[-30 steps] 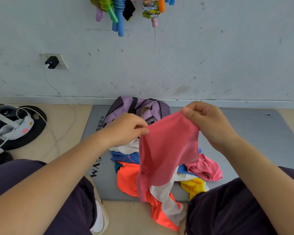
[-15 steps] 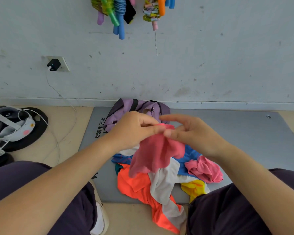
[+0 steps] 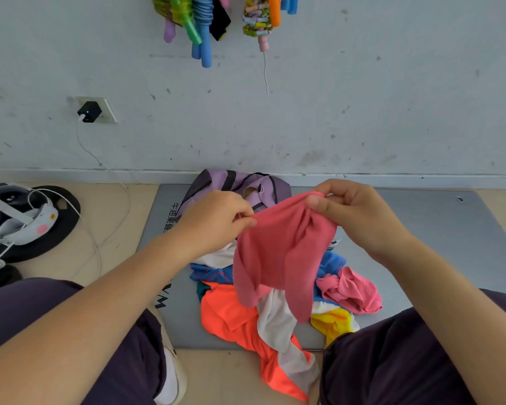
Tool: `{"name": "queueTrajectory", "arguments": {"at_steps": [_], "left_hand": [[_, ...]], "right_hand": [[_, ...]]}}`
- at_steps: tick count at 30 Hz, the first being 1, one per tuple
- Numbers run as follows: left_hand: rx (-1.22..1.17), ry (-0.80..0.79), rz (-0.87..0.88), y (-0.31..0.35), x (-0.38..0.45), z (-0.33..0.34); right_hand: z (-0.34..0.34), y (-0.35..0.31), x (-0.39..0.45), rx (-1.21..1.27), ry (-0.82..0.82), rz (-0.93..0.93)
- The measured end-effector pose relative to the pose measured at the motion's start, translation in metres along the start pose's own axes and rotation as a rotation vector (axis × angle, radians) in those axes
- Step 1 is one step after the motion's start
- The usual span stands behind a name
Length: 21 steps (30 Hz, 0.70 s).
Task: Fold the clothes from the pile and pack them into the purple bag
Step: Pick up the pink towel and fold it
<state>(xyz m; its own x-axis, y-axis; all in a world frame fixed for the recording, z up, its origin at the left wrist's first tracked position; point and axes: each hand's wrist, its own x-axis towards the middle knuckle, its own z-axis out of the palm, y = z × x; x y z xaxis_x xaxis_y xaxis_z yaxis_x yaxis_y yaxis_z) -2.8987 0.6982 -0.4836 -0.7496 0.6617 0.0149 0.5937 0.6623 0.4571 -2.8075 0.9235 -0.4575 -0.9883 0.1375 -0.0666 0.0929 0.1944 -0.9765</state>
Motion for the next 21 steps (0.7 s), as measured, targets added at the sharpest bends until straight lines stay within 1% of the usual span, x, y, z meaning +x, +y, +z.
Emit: {"name": "queueTrajectory", "arguments": {"at_steps": [1,2,3,4,5,6,7,8,9,10,13,14,16,18,21], "left_hand": [[-0.19,-0.093,-0.092,0.0,0.0,-0.001],[-0.496,-0.198,-0.188,0.002,-0.002,-0.003],[-0.85,-0.278,-0.261,0.006,-0.003,-0.004],[-1.166,-0.299,-0.313,0.009,-0.002,-0.006],[-1.341,-0.254,-0.341,0.011,-0.001,-0.008],[-1.39,-0.178,-0.357,0.012,0.002,-0.008],[-1.32,-0.084,-0.35,0.015,0.002,-0.009],[-1.178,0.005,-0.325,0.018,0.002,-0.009],[-1.024,0.07,-0.284,0.021,0.001,-0.008],[-0.919,0.098,-0.247,0.023,-0.001,-0.008],[-0.841,0.039,-0.137,0.028,-0.006,-0.004],[-0.819,0.026,-0.112,0.029,-0.007,-0.004],[-0.788,0.025,-0.088,0.031,-0.007,-0.003],[-0.761,0.029,-0.086,0.029,-0.007,-0.002],[-0.713,0.029,-0.107,0.02,-0.005,-0.006]], "right_hand": [[-0.001,0.001,0.001,-0.036,0.028,0.007],[-0.003,0.003,0.003,-0.073,0.057,0.013],[-0.005,0.003,0.004,-0.108,0.082,0.02],[-0.007,0.004,0.005,-0.135,0.095,0.031],[-0.008,0.004,0.005,-0.148,0.092,0.045],[-0.008,0.003,0.004,-0.147,0.073,0.058],[-0.006,0.003,0.003,-0.138,0.045,0.065],[-0.004,0.002,0.001,-0.125,0.01,0.065],[-0.001,0.002,0.0,-0.113,-0.033,0.058],[0.003,0.001,-0.002,-0.102,-0.087,0.052],[0.017,0.0,-0.007,-0.048,-0.272,0.063],[0.021,0.0,-0.008,-0.046,-0.307,0.066],[0.026,0.001,-0.009,-0.104,-0.292,0.055],[0.024,0.001,-0.007,-0.133,-0.221,0.05],[0.008,-0.001,-0.002,-0.011,-0.069,0.053]]}}
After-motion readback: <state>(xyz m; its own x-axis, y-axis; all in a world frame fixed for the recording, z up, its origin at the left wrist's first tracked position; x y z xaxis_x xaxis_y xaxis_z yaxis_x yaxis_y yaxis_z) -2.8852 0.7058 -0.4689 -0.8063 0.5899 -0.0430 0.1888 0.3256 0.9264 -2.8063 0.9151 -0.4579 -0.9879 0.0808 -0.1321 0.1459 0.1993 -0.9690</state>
